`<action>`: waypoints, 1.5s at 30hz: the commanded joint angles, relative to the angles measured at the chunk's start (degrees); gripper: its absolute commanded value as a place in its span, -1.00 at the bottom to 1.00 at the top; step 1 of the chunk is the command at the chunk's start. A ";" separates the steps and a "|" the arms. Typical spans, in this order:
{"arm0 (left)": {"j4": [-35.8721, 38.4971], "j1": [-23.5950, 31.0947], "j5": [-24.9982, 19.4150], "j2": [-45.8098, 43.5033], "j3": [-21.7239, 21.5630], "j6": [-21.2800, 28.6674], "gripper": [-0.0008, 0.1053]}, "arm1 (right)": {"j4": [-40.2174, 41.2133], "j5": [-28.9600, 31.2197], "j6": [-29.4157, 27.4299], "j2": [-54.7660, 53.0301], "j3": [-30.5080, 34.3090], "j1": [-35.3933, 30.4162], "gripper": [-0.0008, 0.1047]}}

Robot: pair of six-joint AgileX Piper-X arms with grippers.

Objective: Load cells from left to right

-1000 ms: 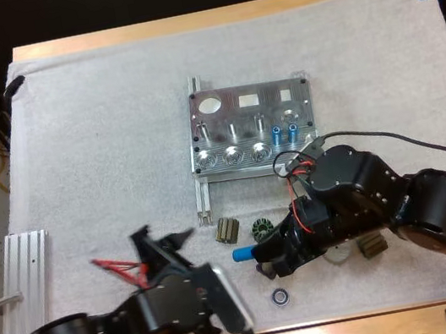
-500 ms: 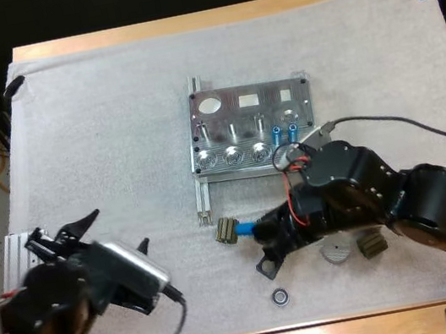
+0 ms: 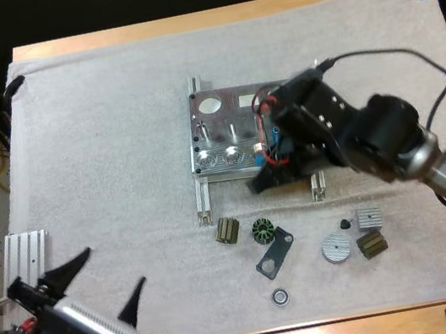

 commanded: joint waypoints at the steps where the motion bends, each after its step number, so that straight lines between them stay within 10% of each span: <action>1: 0.24 0.04 4.27 -0.56 -0.16 -0.58 0.31 | 2.35 2.04 -1.78 1.19 -1.75 -1.41 -0.99; 12: 0.65 0.04 7.97 -0.72 2.13 -1.57 0.31 | 4.58 12.10 -9.19 11.47 -3.09 -7.48 -0.99; 45: 0.65 0.04 11.28 -0.72 2.13 -2.39 0.31 | 0.43 11.33 -16.29 23.28 -3.09 -14.10 -0.99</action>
